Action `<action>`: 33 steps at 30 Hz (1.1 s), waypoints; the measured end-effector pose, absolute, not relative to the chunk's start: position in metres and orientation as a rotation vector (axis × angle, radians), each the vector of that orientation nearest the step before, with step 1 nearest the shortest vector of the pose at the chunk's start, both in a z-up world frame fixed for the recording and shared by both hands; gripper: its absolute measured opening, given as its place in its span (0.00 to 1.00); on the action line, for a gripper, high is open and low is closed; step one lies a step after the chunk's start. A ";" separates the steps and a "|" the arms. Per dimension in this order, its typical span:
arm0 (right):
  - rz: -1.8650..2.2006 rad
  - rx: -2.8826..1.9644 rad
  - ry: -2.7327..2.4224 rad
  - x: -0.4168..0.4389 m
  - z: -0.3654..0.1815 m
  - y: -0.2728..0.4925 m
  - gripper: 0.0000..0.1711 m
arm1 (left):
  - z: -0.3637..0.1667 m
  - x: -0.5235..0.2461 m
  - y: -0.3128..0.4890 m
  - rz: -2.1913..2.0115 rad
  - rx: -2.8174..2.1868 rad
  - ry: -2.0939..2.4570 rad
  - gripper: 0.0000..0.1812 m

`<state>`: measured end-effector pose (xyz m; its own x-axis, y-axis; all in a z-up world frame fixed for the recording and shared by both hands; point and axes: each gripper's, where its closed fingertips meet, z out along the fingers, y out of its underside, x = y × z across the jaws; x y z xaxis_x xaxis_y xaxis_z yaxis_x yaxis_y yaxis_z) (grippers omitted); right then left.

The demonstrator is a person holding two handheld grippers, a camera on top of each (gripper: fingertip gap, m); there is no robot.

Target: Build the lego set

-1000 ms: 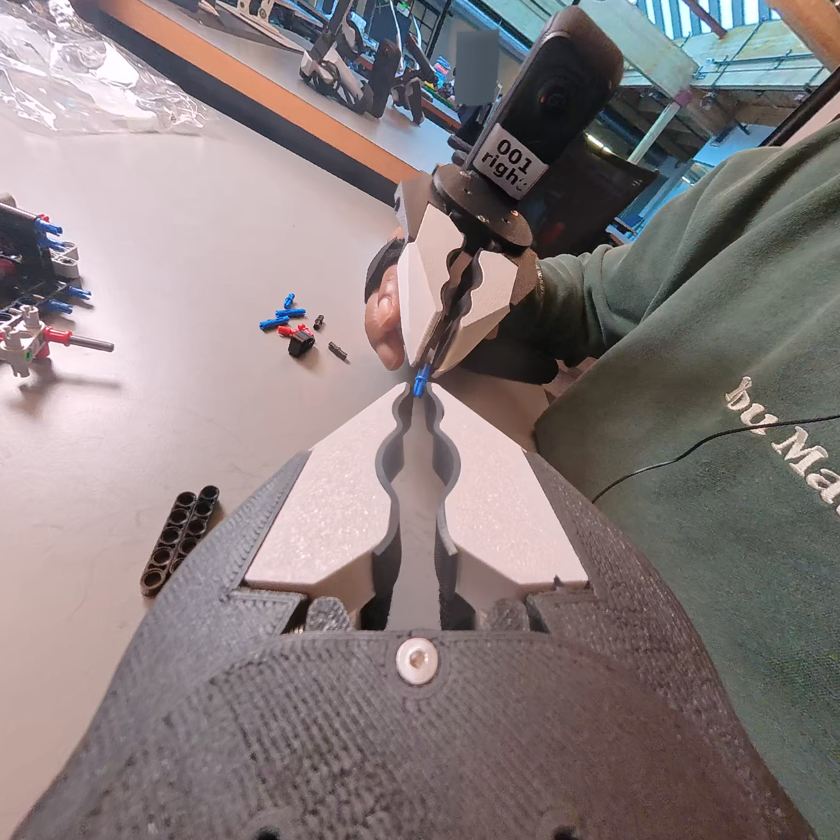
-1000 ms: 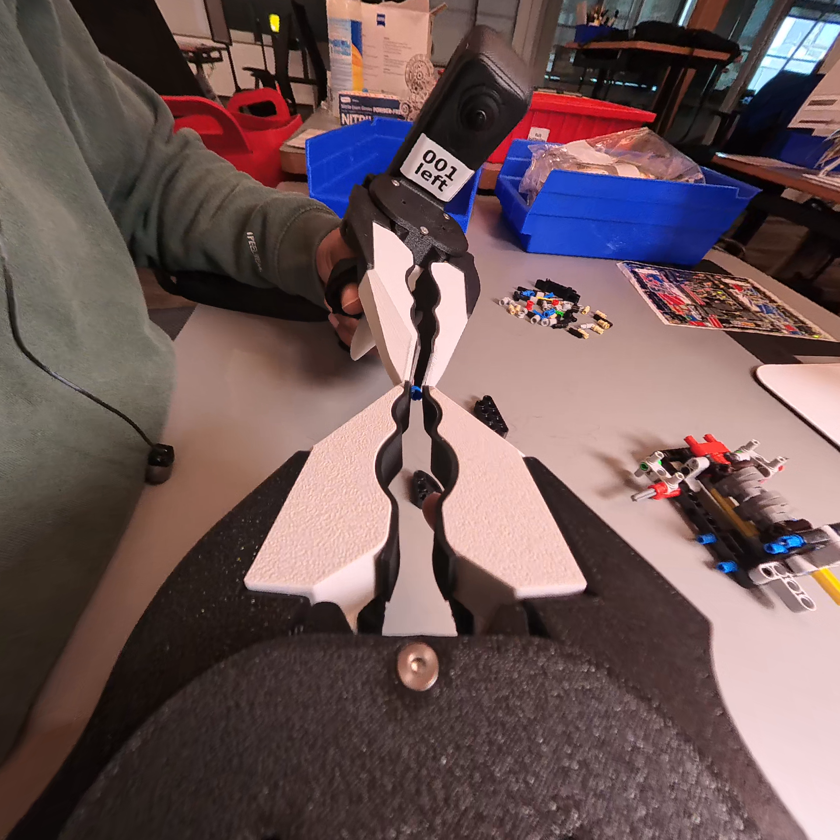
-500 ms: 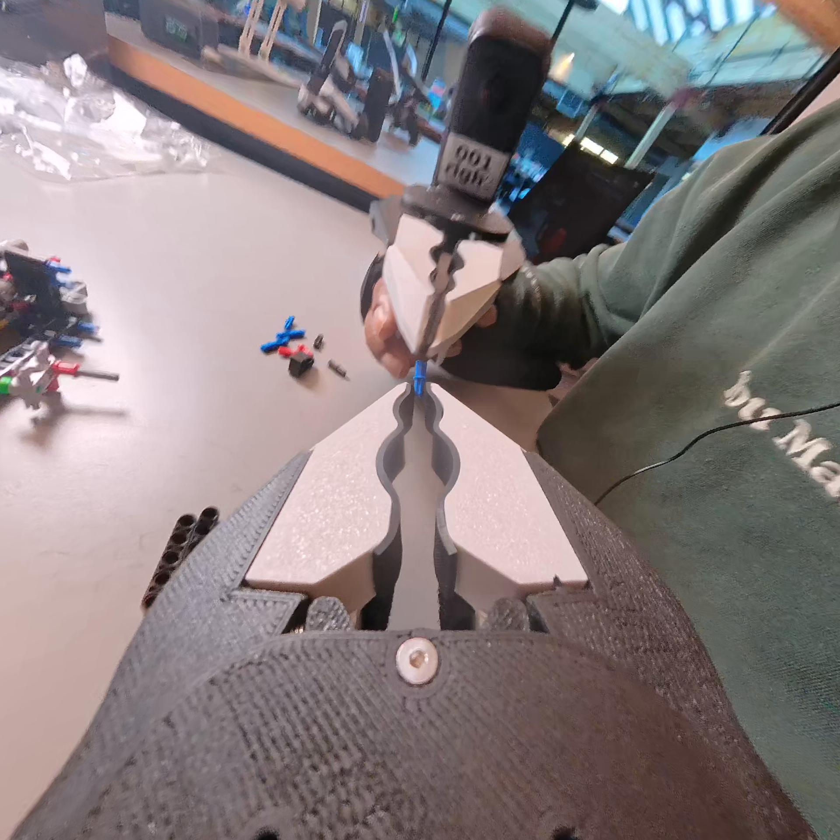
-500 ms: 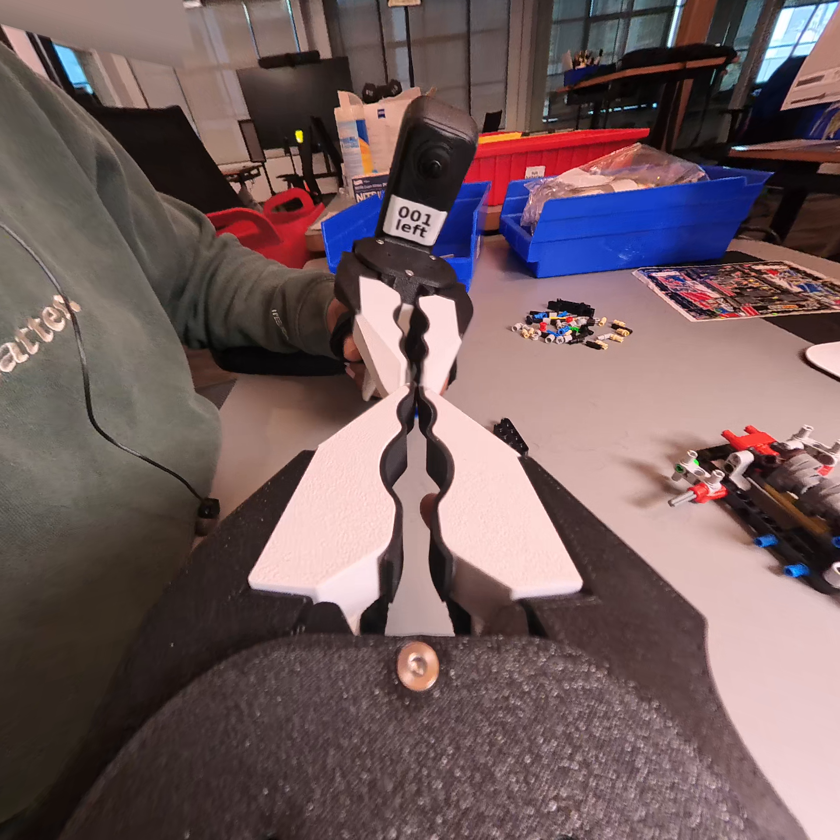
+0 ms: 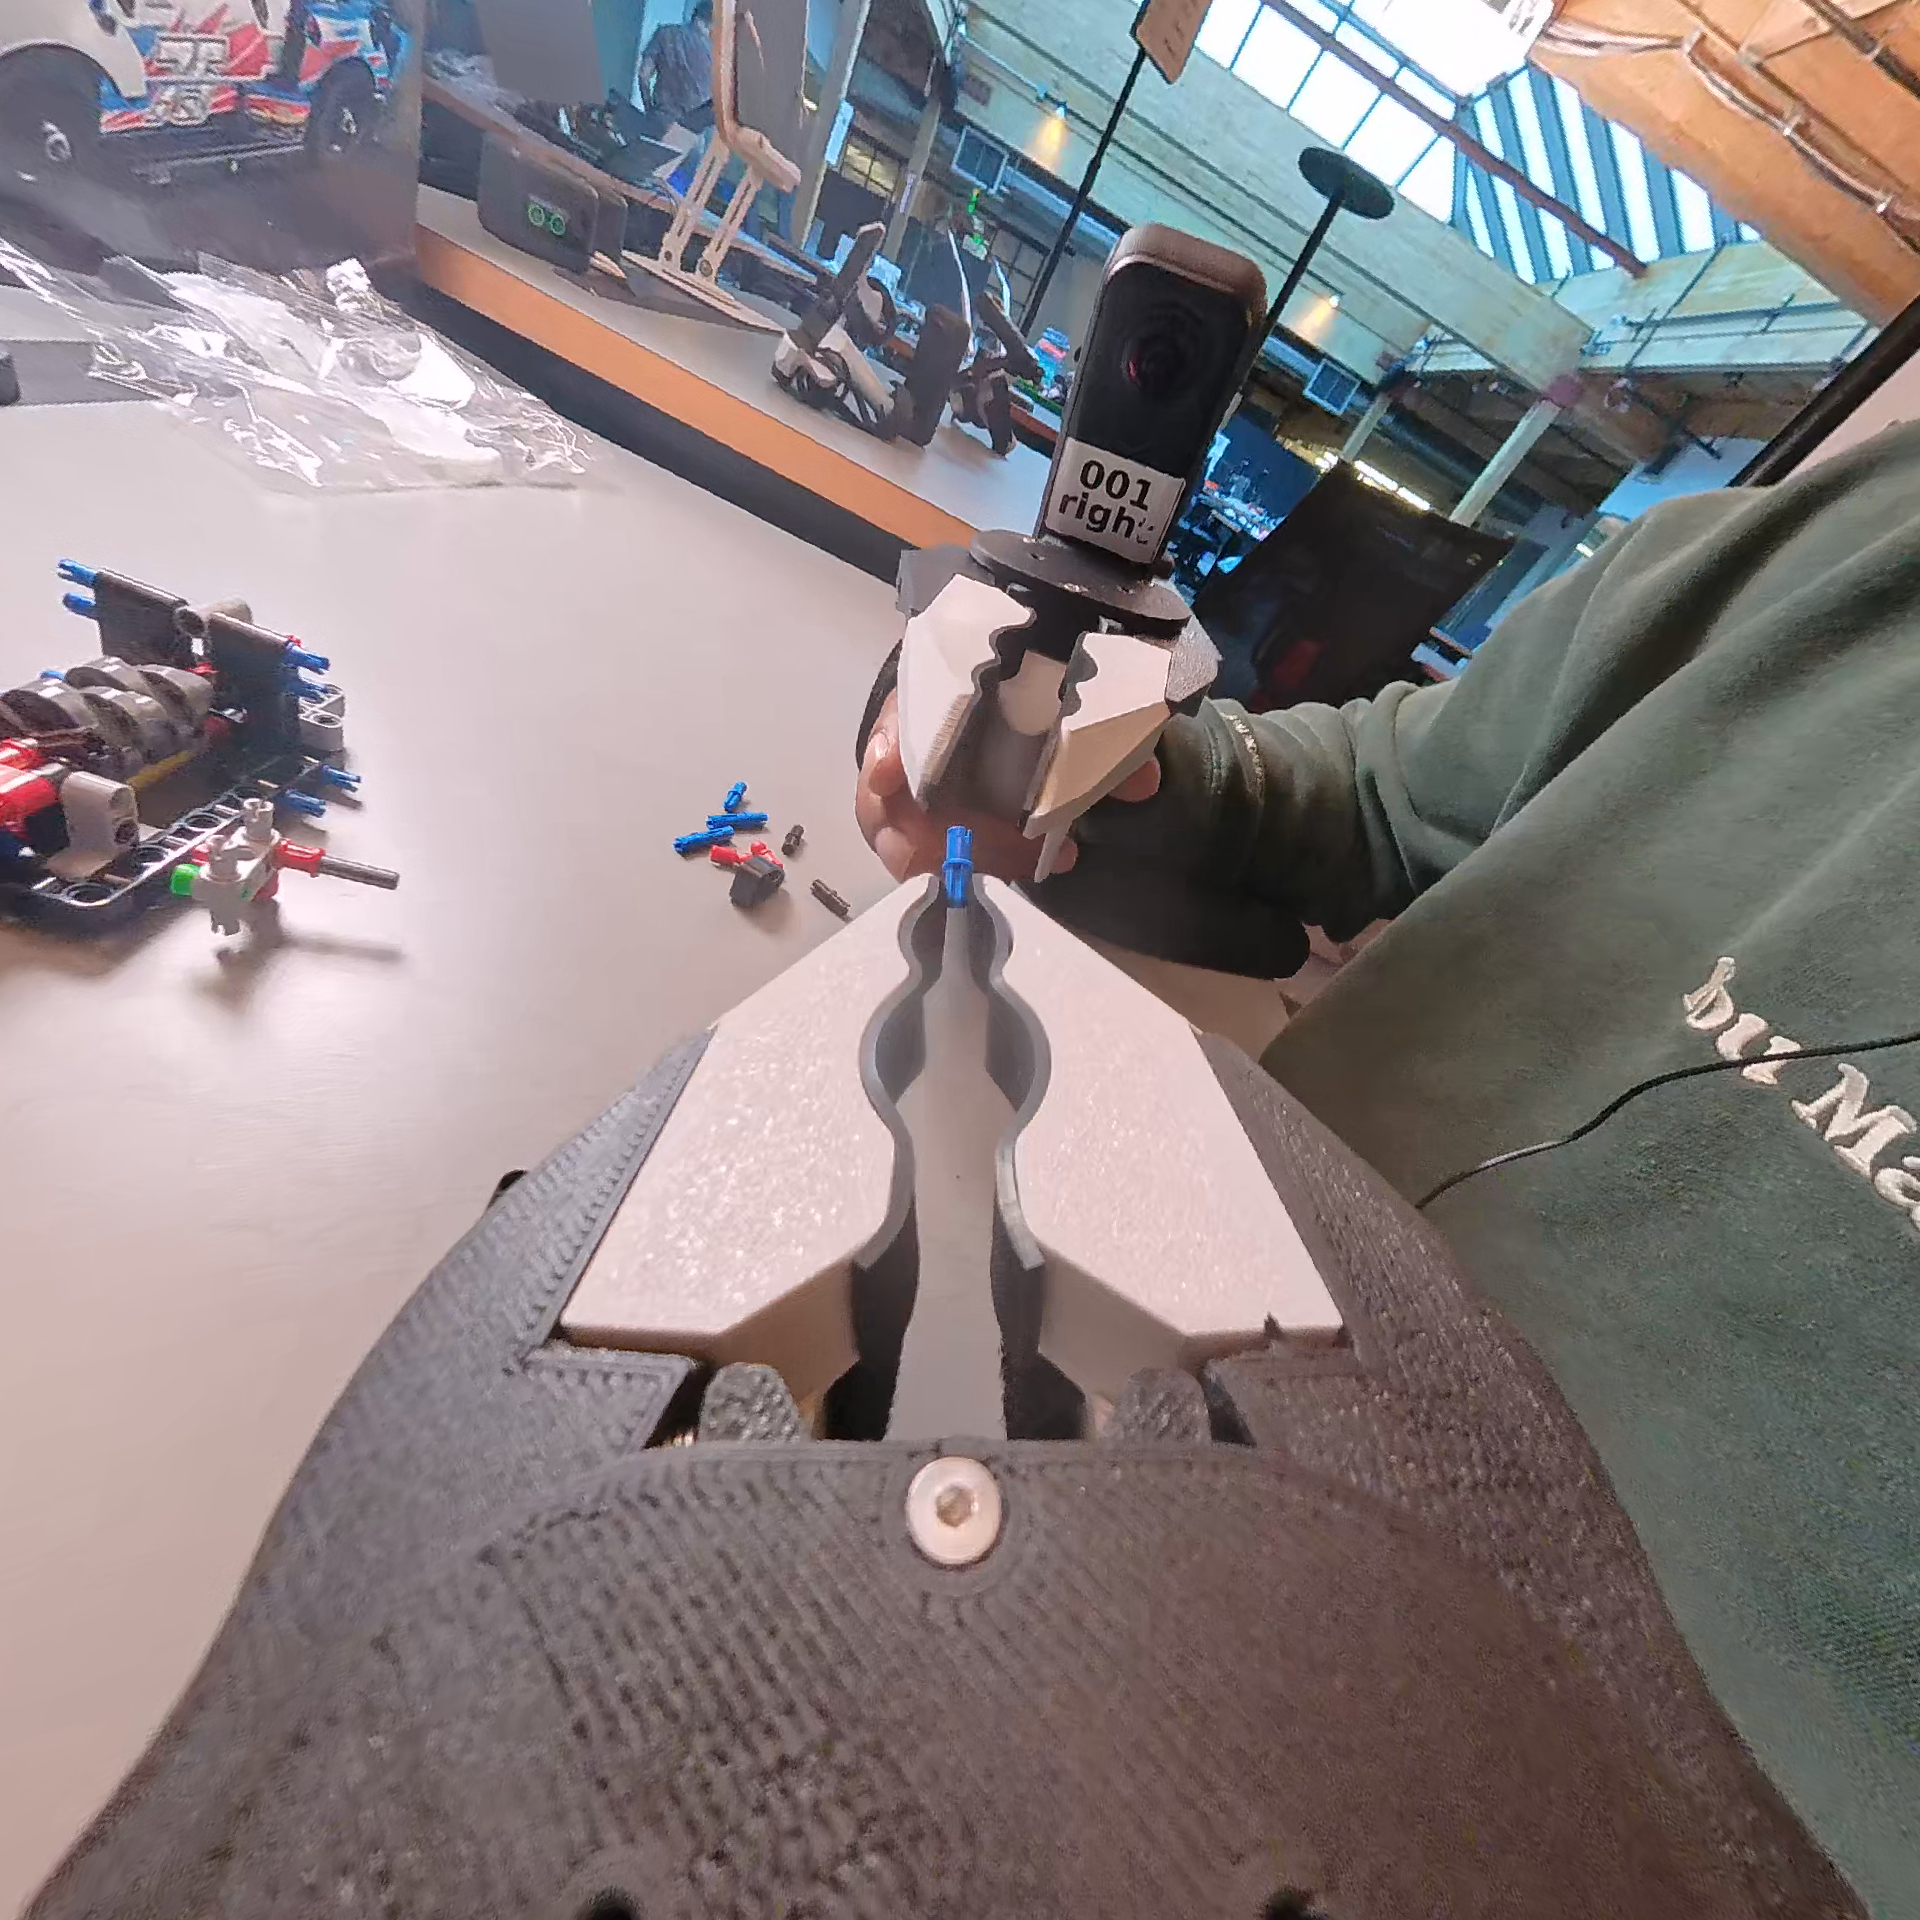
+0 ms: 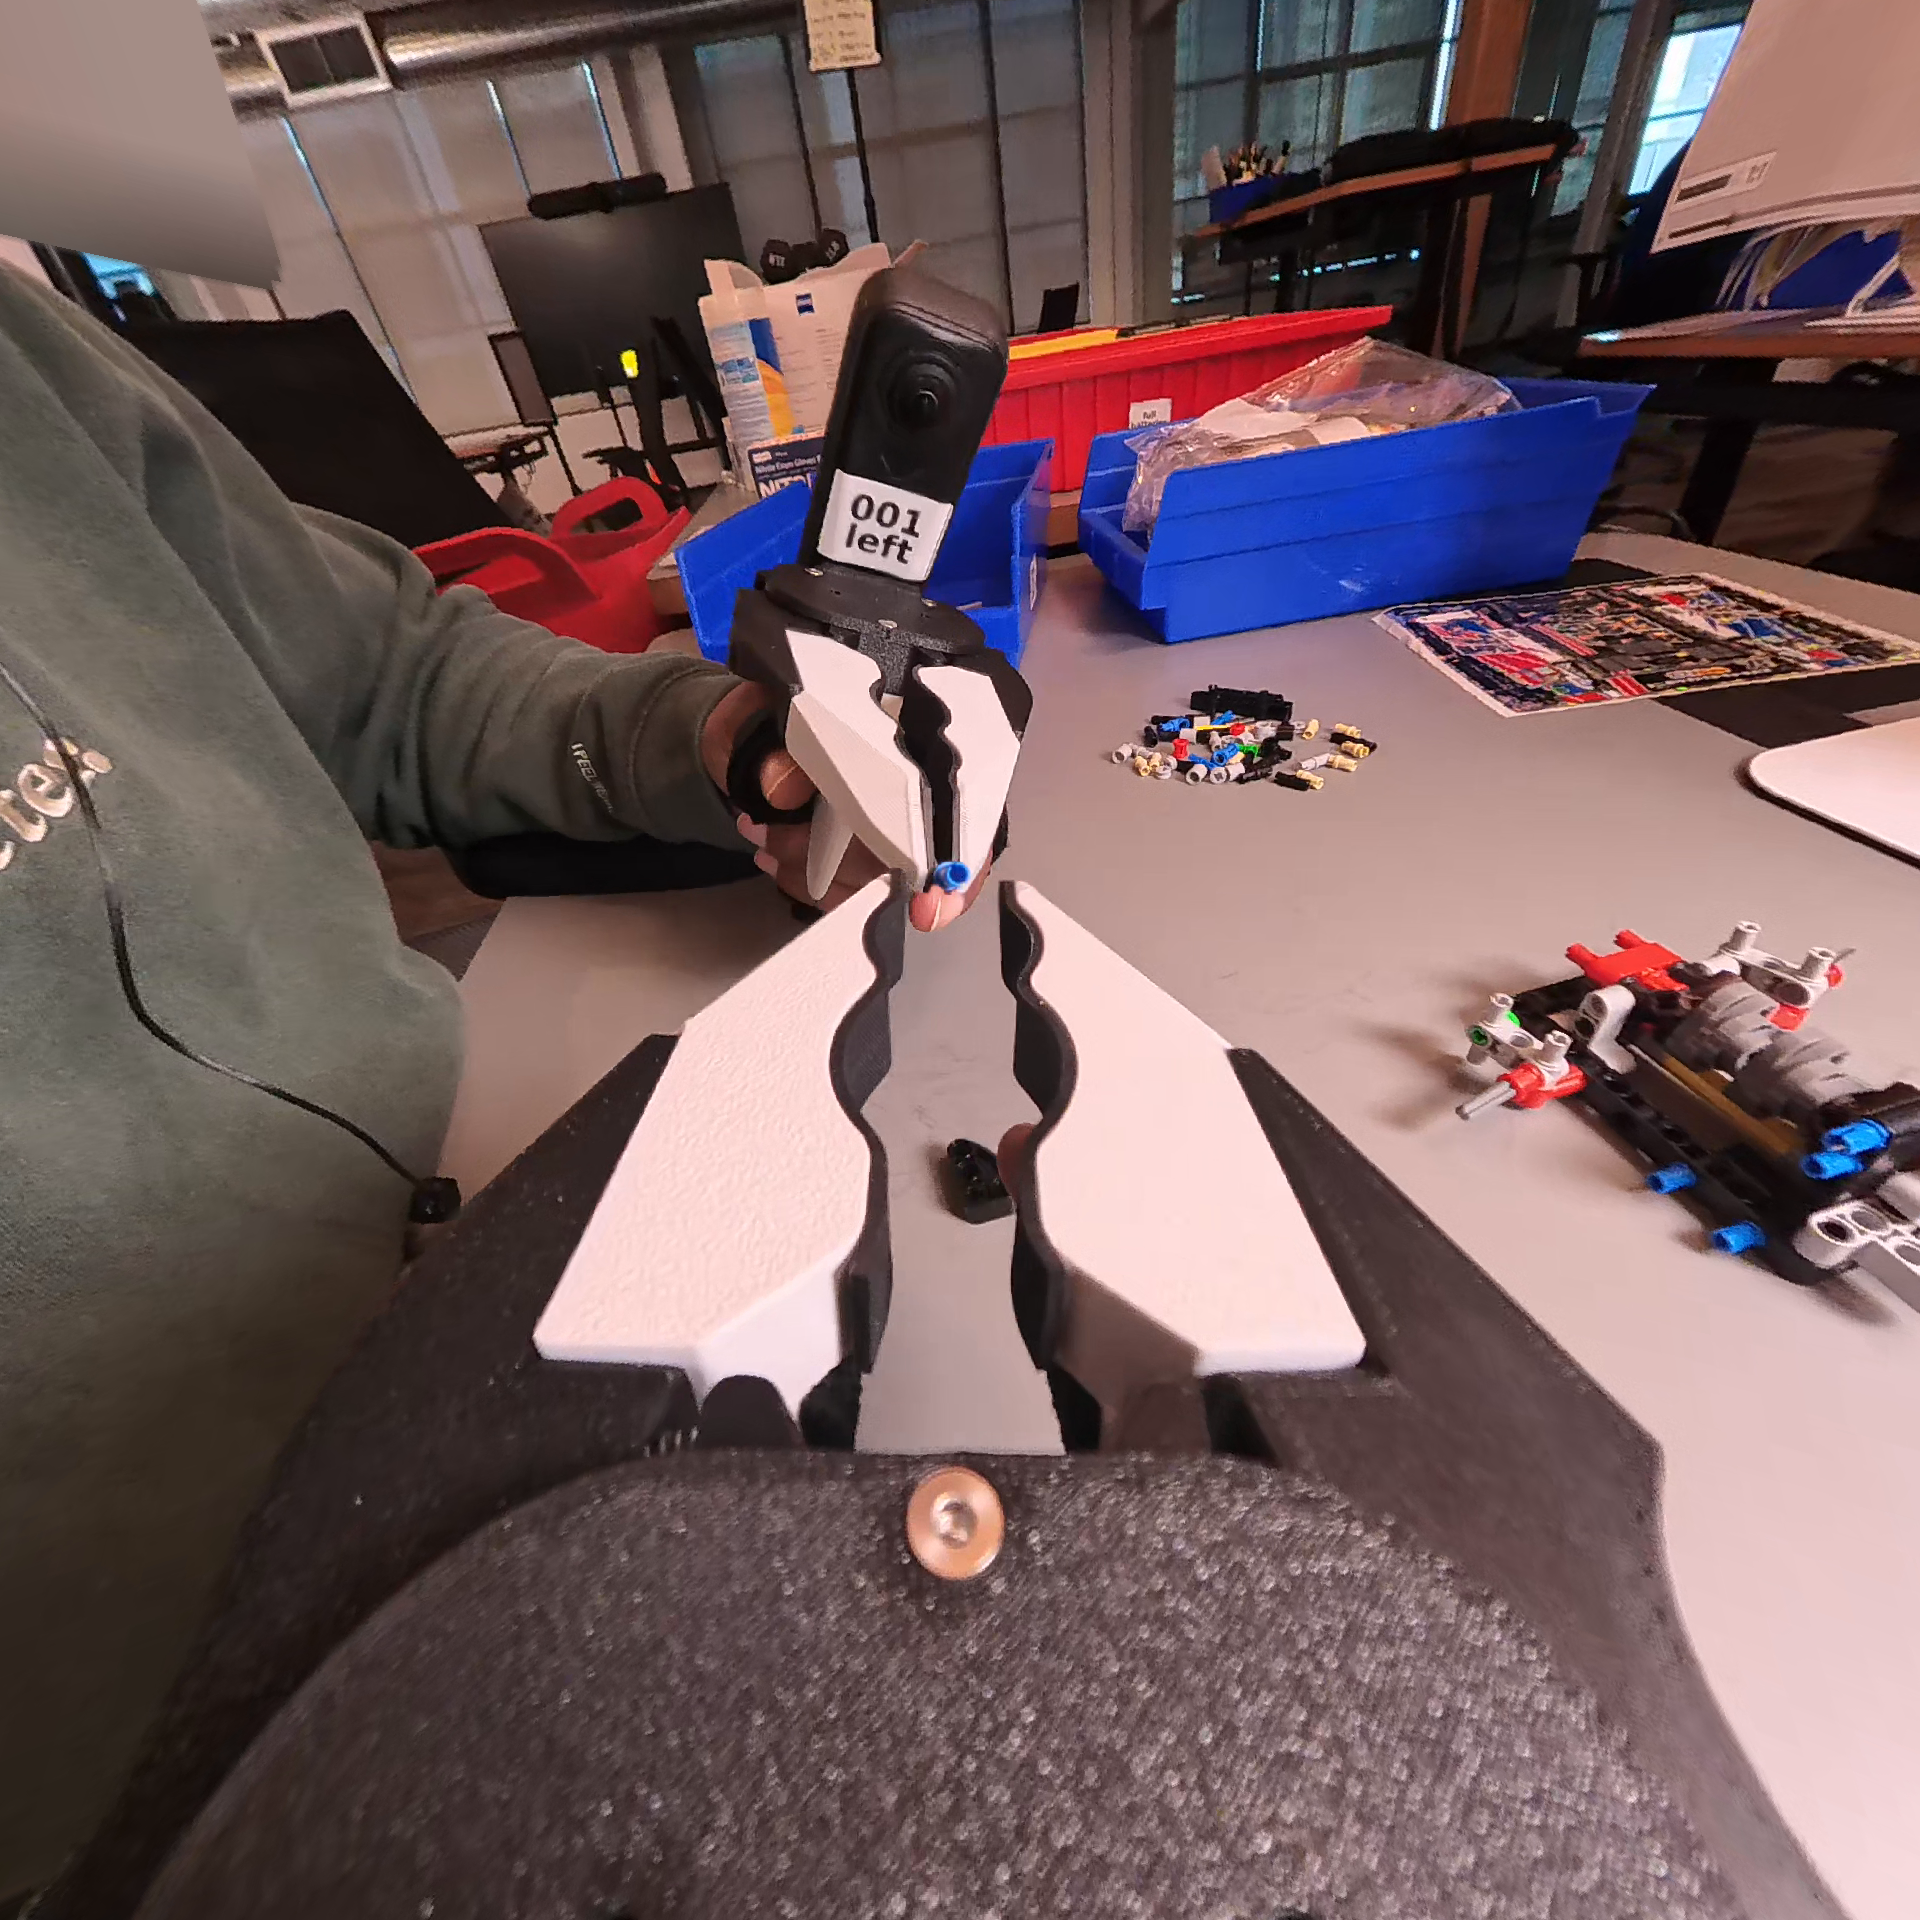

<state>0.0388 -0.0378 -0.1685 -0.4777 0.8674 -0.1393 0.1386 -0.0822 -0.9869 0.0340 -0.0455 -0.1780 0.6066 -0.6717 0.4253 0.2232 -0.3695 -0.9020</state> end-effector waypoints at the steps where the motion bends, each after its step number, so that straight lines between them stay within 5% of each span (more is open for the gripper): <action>1: 1.617 -1.098 -1.614 0.039 -0.168 -0.039 0.09 | -0.176 0.033 -0.046 -0.996 -1.694 0.366 0.01; 33: 1.667 -1.091 -1.627 0.037 -0.169 -0.051 0.01 | -0.171 0.043 -0.050 -1.039 -1.639 0.395 0.01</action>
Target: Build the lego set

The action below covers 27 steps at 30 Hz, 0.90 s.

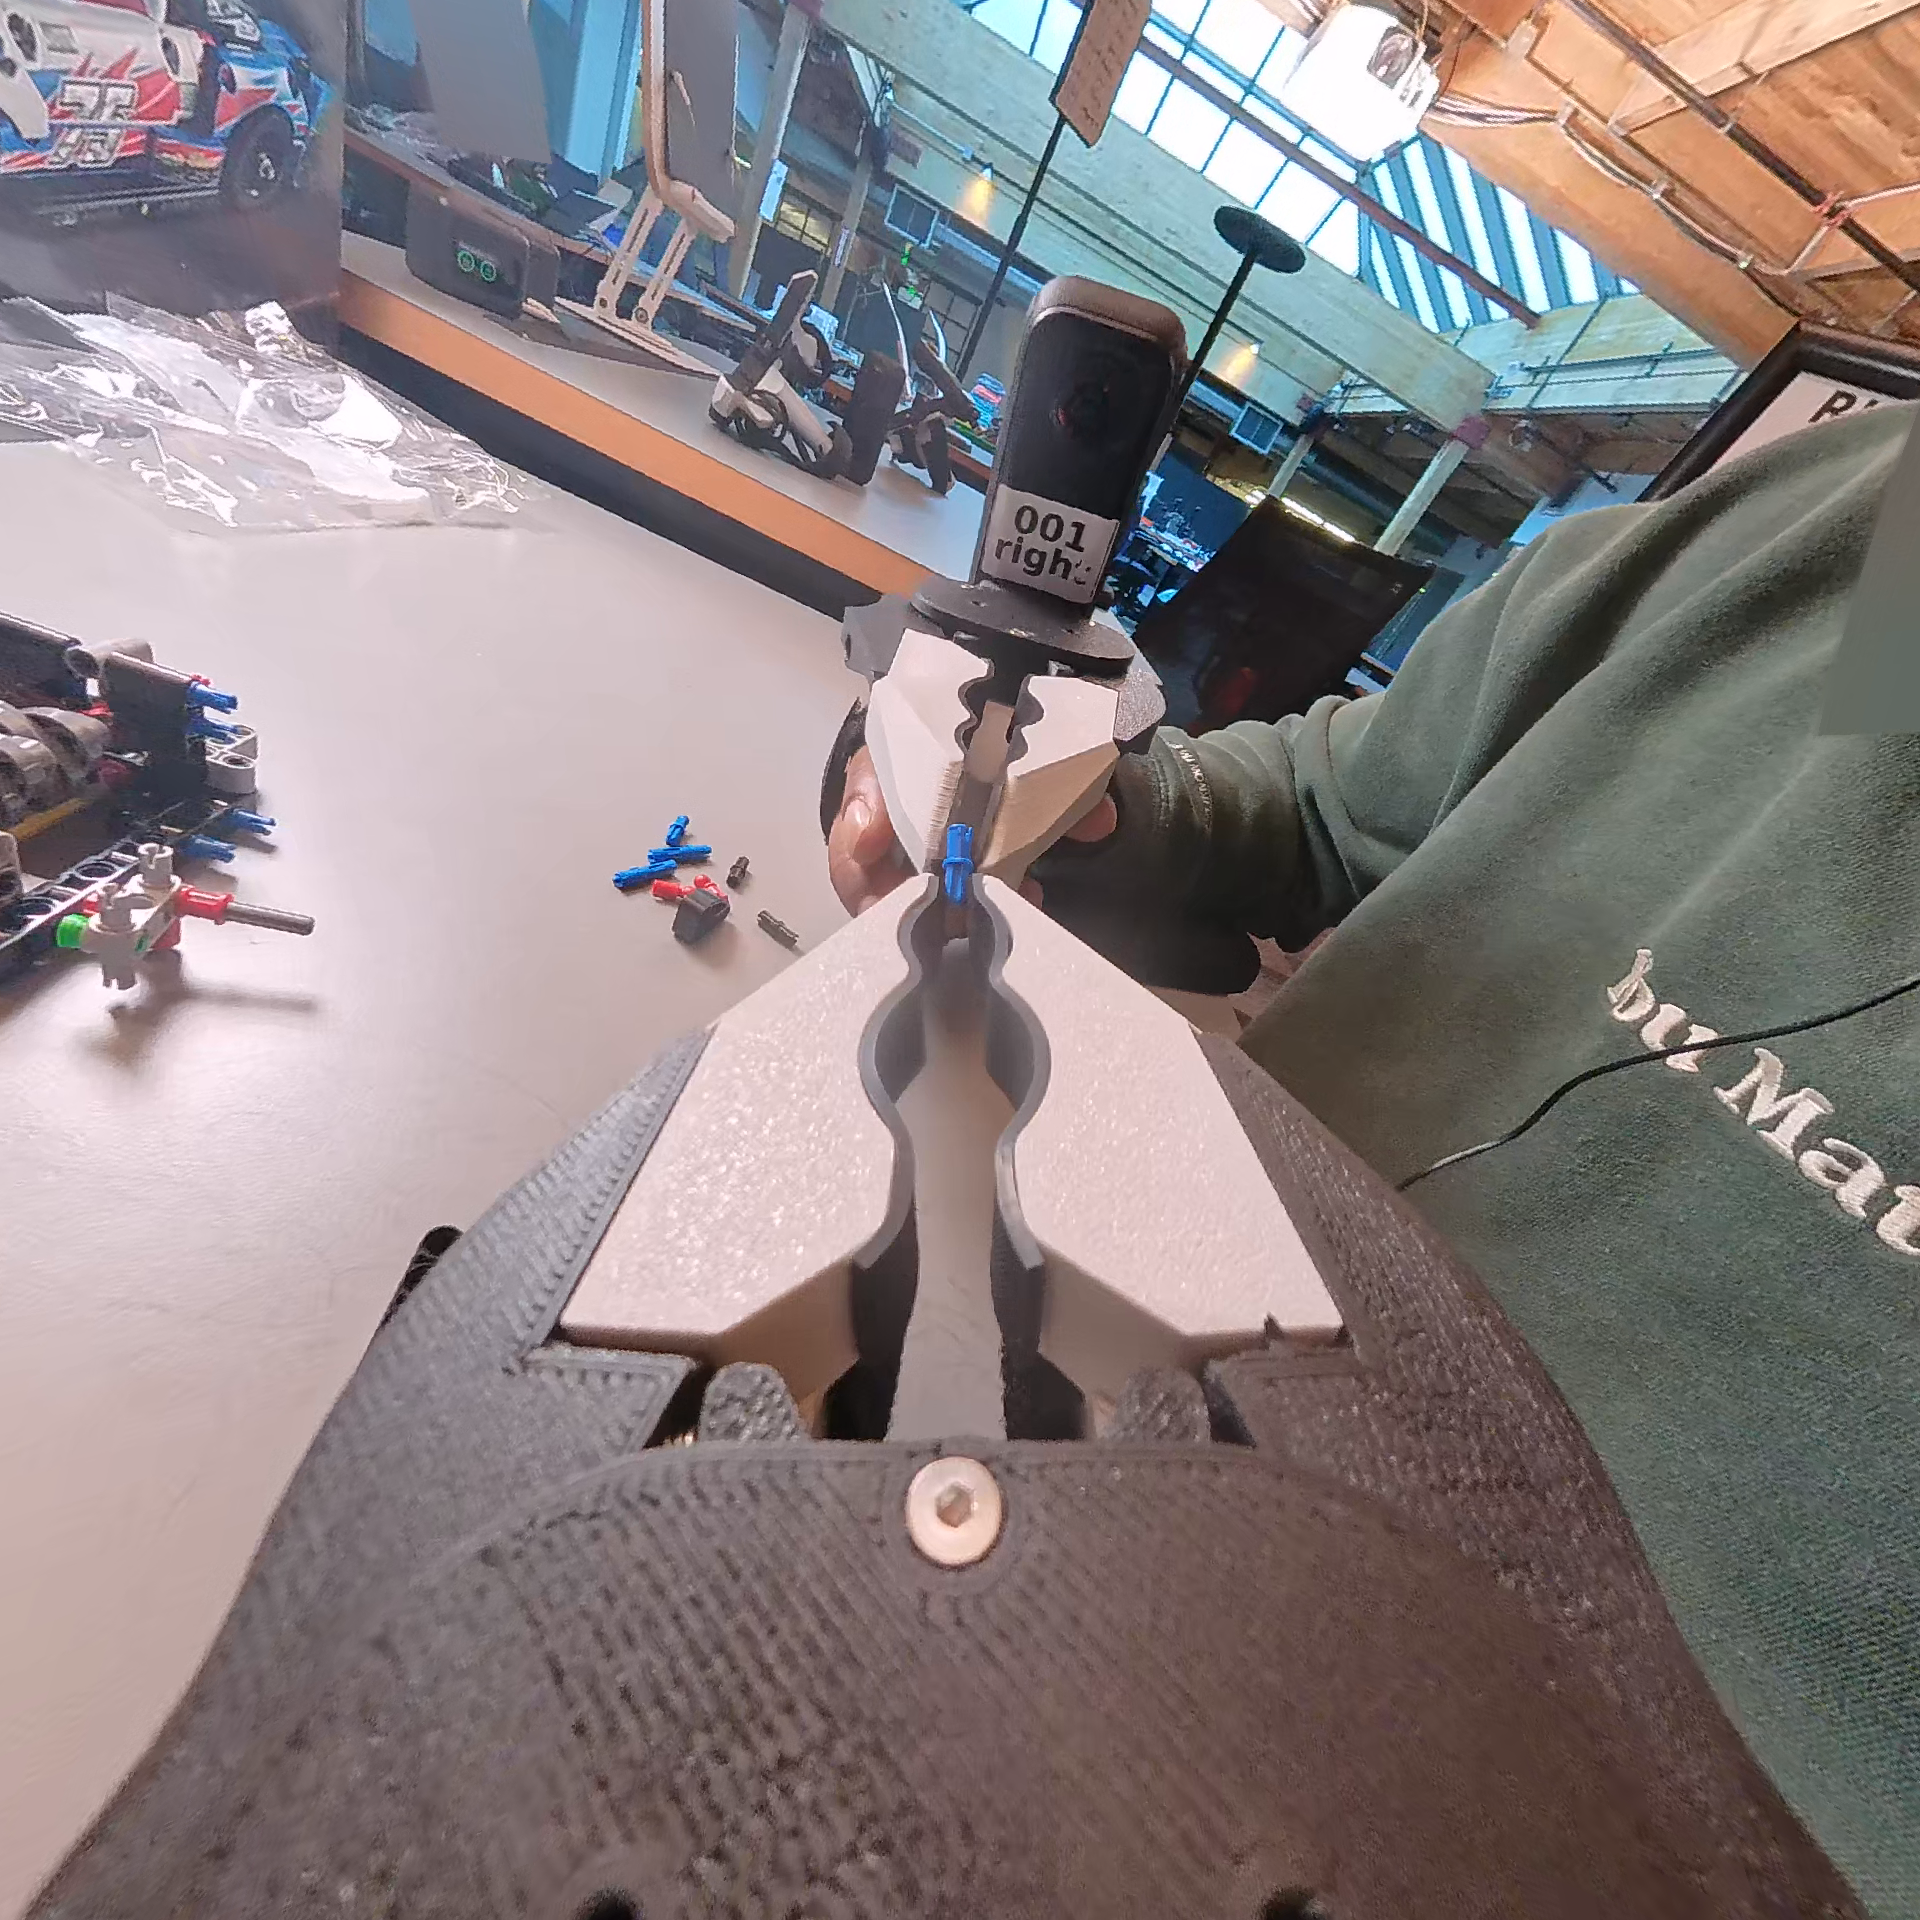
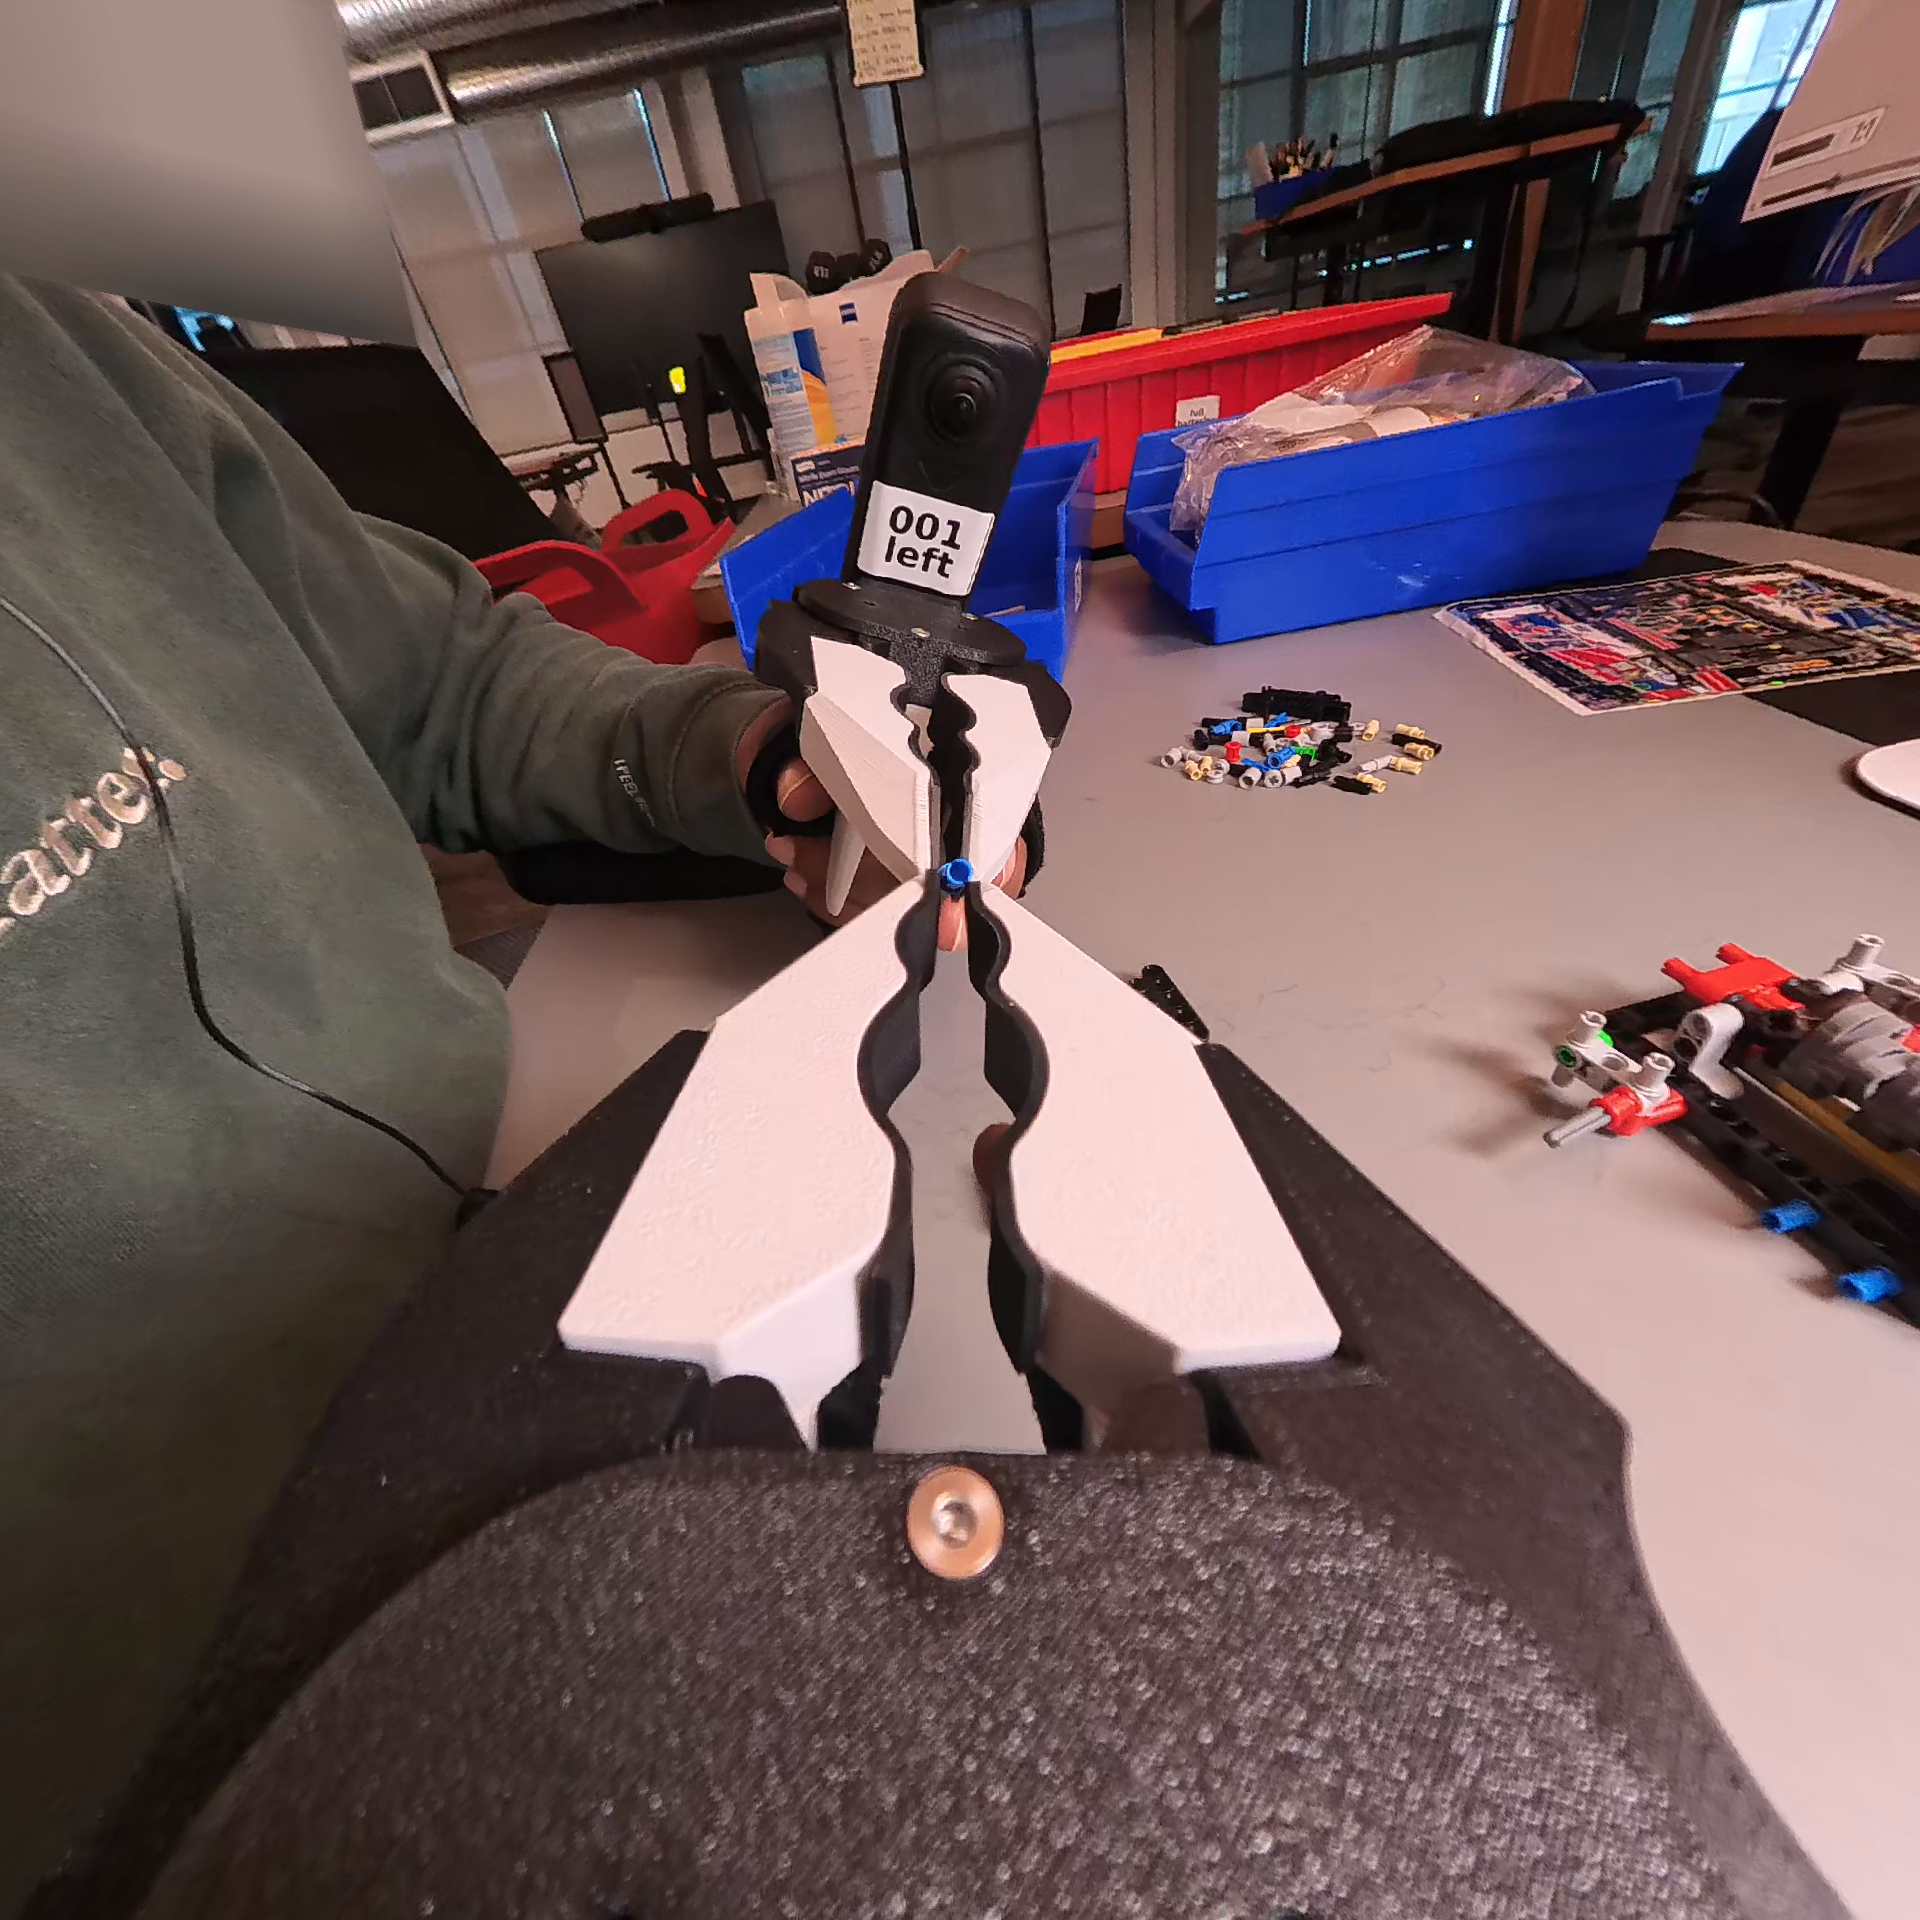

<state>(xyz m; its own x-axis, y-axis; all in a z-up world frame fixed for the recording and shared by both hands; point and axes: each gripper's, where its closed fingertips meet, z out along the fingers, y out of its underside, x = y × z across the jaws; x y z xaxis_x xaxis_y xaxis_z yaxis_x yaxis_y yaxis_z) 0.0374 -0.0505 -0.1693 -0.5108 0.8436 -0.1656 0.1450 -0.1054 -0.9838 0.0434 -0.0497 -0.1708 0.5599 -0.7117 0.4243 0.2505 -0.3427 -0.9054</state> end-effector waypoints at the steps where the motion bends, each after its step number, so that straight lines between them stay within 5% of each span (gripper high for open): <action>1: 1.676 -1.093 -1.625 0.037 -0.169 -0.051 0.02 | -0.171 0.043 -0.050 -1.040 -1.640 0.394 0.01; 17: 1.552 -1.115 -1.685 0.035 -0.181 -0.040 0.01 | -0.185 0.037 -0.043 -0.918 -1.723 0.405 0.03; 27: 0.574 -1.456 -1.974 0.051 -0.264 0.069 0.02 | -0.220 0.020 -0.034 -0.523 -1.899 0.532 0.13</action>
